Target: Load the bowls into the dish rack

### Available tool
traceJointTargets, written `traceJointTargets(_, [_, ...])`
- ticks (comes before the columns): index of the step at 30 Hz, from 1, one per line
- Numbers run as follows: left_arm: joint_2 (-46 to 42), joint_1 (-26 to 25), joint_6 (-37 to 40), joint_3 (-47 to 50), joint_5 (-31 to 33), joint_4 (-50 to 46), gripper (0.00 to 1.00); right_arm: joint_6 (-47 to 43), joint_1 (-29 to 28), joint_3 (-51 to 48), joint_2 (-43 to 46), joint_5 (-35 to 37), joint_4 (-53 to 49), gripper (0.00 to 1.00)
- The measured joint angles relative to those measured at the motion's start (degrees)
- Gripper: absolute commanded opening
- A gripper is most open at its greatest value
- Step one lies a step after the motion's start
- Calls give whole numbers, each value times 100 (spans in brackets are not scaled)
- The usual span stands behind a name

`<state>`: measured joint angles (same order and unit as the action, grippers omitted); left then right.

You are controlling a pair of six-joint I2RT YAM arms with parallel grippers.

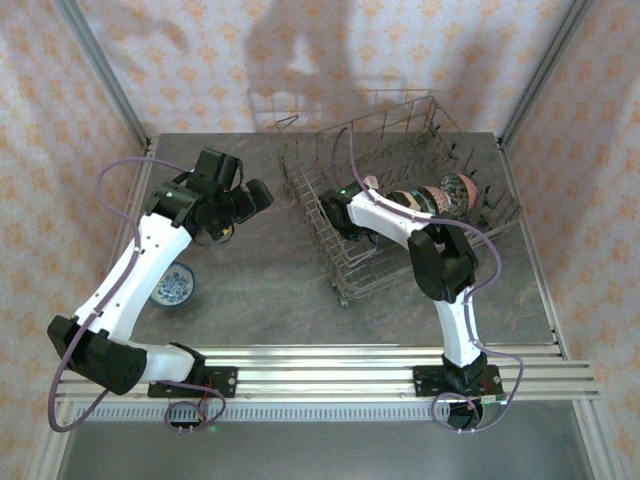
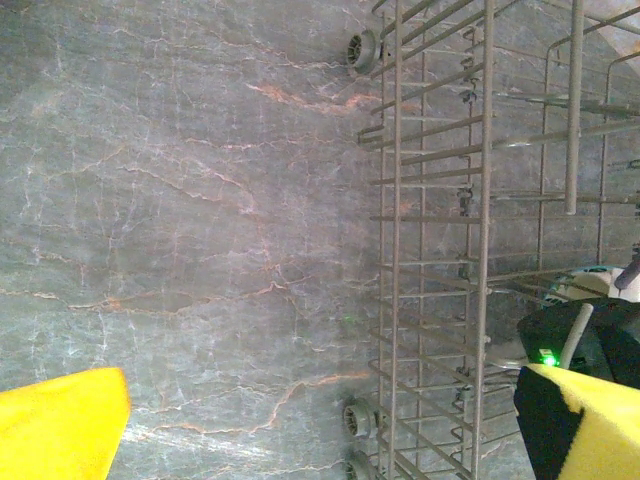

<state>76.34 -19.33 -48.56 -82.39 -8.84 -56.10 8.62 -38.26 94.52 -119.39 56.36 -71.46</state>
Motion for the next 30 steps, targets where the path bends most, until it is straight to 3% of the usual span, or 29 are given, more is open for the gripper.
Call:
traceJointTargets(18, [149, 0, -105, 0, -83, 20, 99, -264, 201, 785, -11, -1172, -420, 46])
traceJointTargets(30, [155, 0, -107, 0, -127, 20, 99, -275, 245, 1128, -142, -1488, -741, 46])
